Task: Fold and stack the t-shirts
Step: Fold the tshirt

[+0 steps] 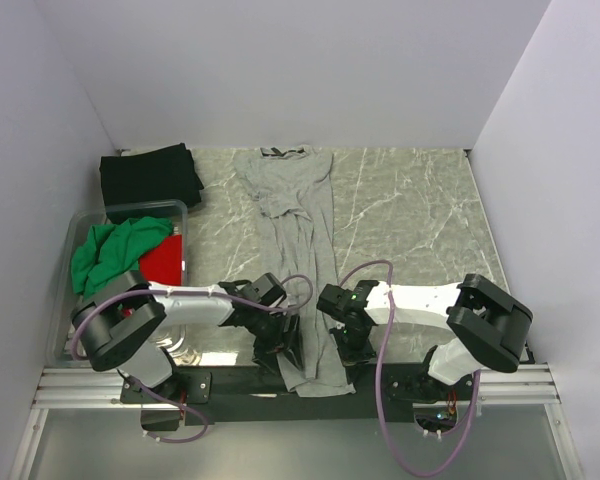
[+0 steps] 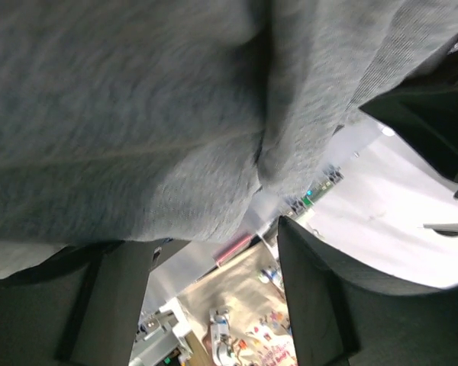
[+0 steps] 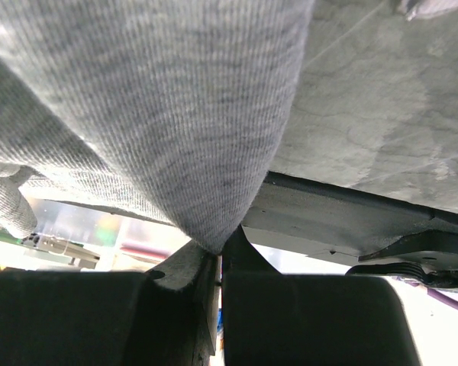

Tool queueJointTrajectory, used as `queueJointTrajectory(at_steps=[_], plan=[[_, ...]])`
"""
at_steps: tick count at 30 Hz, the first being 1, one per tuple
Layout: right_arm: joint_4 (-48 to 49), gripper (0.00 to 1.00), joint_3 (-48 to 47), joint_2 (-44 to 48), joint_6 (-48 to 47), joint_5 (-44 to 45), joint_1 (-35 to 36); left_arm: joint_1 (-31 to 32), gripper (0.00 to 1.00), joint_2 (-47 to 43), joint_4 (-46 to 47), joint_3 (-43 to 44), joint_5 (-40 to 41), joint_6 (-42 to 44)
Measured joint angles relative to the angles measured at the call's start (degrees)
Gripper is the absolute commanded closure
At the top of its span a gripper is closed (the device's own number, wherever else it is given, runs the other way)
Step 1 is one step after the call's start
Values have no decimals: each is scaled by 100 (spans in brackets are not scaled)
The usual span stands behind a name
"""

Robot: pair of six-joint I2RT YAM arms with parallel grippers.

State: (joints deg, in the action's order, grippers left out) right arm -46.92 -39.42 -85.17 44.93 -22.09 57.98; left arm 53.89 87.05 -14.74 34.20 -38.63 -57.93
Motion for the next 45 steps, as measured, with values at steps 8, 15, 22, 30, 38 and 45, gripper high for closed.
queueJointTrajectory(at_steps=[8,15,22,30,38,45], plan=[[-31,100,0,33,-48,17,0,144,58,199,-247,254,363,85],[-33,100,0,144,-48,15,0,267,100,267,-573,457,619,275],[-55,100,0,155,-72,15,0,273,94,-26,-1685,1338,728,632],[-157,99,-7,214,-94,15,0,273,48,-350,-3307,2140,761,1097],[-461,71,-205,391,-85,101,0,273,39,-1075,-4380,2291,940,1252],[-820,66,-713,874,24,516,0,271,30,-1086,-3366,1545,1029,986]])
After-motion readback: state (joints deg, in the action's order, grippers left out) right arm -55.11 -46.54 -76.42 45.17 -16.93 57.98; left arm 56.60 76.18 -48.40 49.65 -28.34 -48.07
